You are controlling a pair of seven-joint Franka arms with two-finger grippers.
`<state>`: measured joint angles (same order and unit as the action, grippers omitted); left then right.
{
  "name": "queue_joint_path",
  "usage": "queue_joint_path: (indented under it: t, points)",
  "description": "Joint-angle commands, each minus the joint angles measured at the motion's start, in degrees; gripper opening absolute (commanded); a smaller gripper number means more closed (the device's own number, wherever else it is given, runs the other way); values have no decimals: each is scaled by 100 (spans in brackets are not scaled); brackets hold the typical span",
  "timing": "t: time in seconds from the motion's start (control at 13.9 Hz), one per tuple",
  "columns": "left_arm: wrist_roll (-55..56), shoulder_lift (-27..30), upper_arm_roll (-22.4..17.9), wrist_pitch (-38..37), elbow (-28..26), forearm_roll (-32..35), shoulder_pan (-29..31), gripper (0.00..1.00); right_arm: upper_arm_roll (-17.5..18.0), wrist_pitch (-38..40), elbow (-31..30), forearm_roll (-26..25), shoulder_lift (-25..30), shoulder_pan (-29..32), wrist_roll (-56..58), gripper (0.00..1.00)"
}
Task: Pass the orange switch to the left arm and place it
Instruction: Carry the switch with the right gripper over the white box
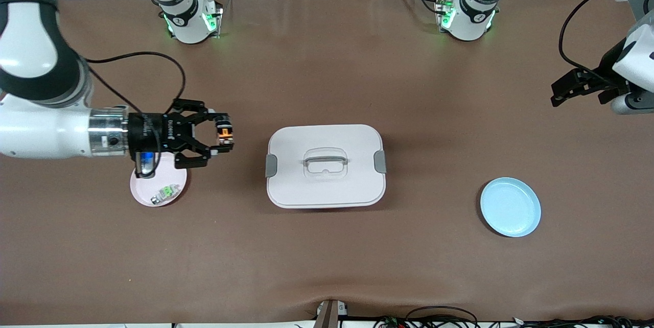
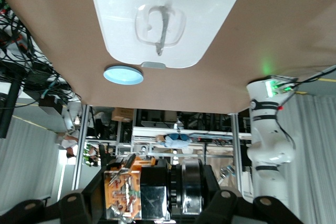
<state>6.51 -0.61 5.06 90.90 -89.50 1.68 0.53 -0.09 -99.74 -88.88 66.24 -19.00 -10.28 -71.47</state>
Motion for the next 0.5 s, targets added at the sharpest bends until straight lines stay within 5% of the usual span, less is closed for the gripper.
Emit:
queue_joint_path:
  t: [0.0, 0.43]
  points:
    - [0, 0, 13, 60, 11, -80, 35, 100, -53, -1087, -24, 56, 99, -824, -516, 0]
    - [-62, -27, 30, 472, 55, -211, -158, 100, -79, -2155, 695, -961, -235, -1871, -1876, 0]
